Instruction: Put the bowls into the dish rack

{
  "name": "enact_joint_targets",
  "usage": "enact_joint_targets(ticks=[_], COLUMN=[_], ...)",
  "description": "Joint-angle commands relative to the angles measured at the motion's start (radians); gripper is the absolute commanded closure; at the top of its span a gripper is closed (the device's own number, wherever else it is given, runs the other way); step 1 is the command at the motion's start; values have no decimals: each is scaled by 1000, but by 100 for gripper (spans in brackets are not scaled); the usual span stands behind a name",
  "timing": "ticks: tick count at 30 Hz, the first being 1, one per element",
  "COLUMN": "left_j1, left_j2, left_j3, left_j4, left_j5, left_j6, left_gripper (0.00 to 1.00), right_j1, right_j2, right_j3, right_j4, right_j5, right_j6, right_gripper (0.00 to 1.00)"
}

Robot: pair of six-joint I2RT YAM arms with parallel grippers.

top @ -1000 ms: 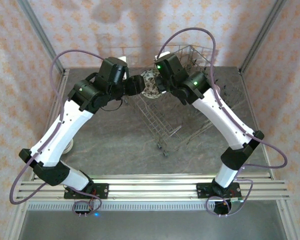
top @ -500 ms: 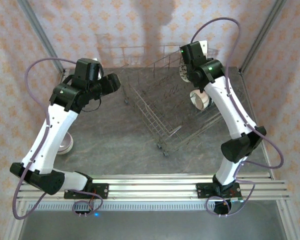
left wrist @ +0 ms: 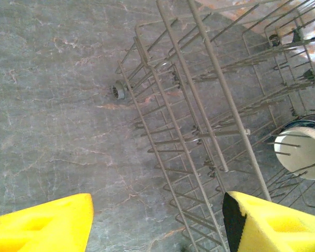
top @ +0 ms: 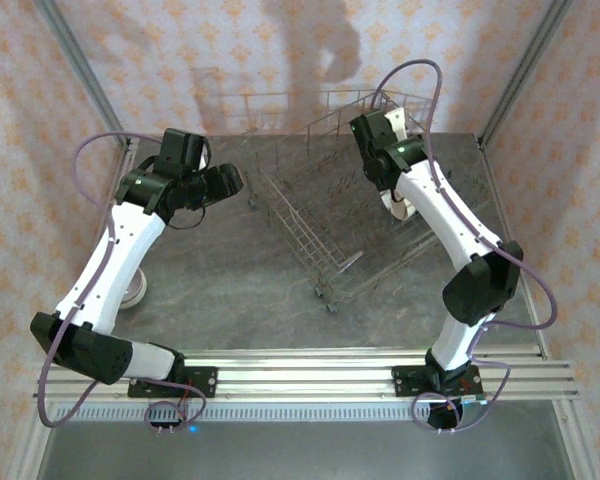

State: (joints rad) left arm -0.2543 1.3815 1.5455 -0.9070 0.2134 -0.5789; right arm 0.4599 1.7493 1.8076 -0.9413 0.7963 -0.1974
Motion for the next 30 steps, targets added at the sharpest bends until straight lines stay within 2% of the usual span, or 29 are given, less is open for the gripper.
enact_joint_targets(ticks=[1, 14, 30], left_j1=[6, 6, 5], left_j2=[19, 16, 0], left_j3=[27, 18, -24], left_j4=[2, 17, 26], left_j5=[9, -5, -8], left_j6=[-14, -58, -18], left_gripper=[33, 33, 33], right_j1=[14, 51, 102], right_j2=[-48, -63, -14], right_j3=[-51, -220, -265], right_j4=[83, 251, 308], right_j5=[179, 208, 321], right_j6=[-60, -158, -213], right_gripper=[100, 100, 100])
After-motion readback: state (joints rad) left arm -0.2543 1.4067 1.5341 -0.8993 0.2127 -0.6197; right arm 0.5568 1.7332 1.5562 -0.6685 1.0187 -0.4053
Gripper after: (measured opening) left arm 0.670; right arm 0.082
